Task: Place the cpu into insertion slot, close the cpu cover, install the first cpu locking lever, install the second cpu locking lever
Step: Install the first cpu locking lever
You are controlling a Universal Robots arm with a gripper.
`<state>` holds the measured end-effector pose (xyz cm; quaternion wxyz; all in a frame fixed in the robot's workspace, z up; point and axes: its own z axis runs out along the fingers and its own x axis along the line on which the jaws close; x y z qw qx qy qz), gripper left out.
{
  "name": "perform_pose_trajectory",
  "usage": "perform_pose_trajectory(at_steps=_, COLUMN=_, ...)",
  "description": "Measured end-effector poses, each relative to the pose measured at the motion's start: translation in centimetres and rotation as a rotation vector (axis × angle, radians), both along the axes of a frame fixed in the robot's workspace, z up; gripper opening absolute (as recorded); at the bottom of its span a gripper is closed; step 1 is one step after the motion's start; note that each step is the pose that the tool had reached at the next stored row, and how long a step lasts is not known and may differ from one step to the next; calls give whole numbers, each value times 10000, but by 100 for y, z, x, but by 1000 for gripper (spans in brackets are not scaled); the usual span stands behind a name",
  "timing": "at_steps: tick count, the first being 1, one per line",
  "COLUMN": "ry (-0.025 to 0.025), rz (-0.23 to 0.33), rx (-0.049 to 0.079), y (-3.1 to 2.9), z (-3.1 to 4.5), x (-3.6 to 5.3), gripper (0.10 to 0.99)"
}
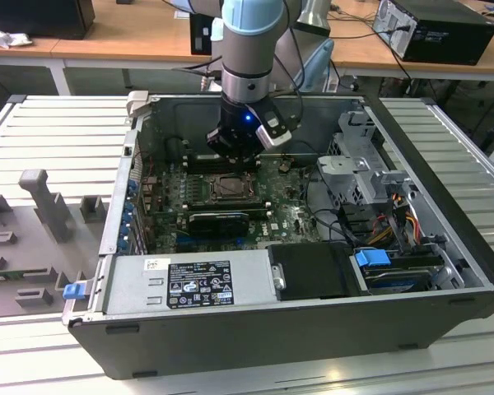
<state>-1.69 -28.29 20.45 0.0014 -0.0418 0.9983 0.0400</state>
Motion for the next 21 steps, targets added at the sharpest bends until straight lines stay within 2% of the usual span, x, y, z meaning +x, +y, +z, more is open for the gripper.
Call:
perform_pose_trajectory(at_steps=4, ry=1, rz=-2, rx=-84, y=0, z=-12, x=-1, gripper=106)
perform_pose_trajectory(at_steps=8, ry=11, rz=-2, rx=-100, y=-4, z=3, x=0, gripper=106)
perform_pose_trajectory(at_steps=9, ry=16, rz=-2, rx=-233, y=-5, z=-5, x=3, gripper=106)
perform_pose_trajectory(at_steps=13, ry=16, rz=0, rx=-376, y=-4, z=-29, x=5, gripper=106)
perform_pose_trajectory(at_steps=15, ry=17, rz=-3, rx=-381, y=-5, z=-35, x=5, gripper=106)
perform_pose_trajectory(at_steps=17, ry=15, rz=-2, rx=-313, y=-5, z=-37, x=9, gripper=106)
perform_pose_trajectory(at_steps=19, ry=12, rz=-1, rx=-308, y=-4, z=-29, x=10, gripper=106)
perform_pose_trajectory(at_steps=21, ry=14, rz=-2, rx=-313, y=-4, z=51, x=9, gripper=106)
